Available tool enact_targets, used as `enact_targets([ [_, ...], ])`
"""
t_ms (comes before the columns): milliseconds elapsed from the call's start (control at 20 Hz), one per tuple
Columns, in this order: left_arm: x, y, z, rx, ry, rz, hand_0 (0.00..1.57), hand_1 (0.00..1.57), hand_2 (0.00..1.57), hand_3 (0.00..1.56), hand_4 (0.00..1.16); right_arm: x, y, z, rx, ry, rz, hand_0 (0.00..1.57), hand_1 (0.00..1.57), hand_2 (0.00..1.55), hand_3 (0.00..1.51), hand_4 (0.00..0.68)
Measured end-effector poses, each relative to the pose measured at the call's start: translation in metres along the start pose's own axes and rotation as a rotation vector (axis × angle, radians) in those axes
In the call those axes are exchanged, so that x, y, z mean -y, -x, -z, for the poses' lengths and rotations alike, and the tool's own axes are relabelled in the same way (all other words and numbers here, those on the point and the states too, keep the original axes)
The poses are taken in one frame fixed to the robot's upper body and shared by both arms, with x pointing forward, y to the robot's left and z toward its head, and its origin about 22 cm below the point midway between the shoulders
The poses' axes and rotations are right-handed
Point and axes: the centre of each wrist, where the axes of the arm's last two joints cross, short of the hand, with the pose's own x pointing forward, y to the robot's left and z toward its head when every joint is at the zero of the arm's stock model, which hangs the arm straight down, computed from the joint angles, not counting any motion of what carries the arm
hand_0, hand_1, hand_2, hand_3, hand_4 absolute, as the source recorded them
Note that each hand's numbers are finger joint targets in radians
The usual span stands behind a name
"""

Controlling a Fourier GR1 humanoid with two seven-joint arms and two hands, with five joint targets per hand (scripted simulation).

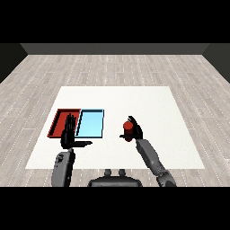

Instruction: Pick the red can and put it in the red box

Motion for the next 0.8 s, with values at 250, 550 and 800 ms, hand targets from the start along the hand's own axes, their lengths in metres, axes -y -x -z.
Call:
enact_targets([
  [250,-0.003,-0.008,0.005,0.002,-0.004,0.004,0.00,0.00,0.00,0.00,0.00,-0.011,0.003,0.002,-0.011,0.071,-0.081,1.47,1.47,1.46,1.40,0.600],
  [550,-0.002,-0.012,0.010,-0.005,0.001,0.007,0.00,0.00,0.00,0.00,0.00,-0.010,-0.006,0.008,0.003,0.090,-0.124,1.47,1.47,1.44,1.38,0.597],
  [800,0.000,-0.004,0.006,-0.010,0.014,-0.001,0.00,0.00,0.00,0.00,0.00,-0.015,-0.018,0.007,0.041,0.068,-0.159,1.44,1.44,1.43,1.37,0.615],
])
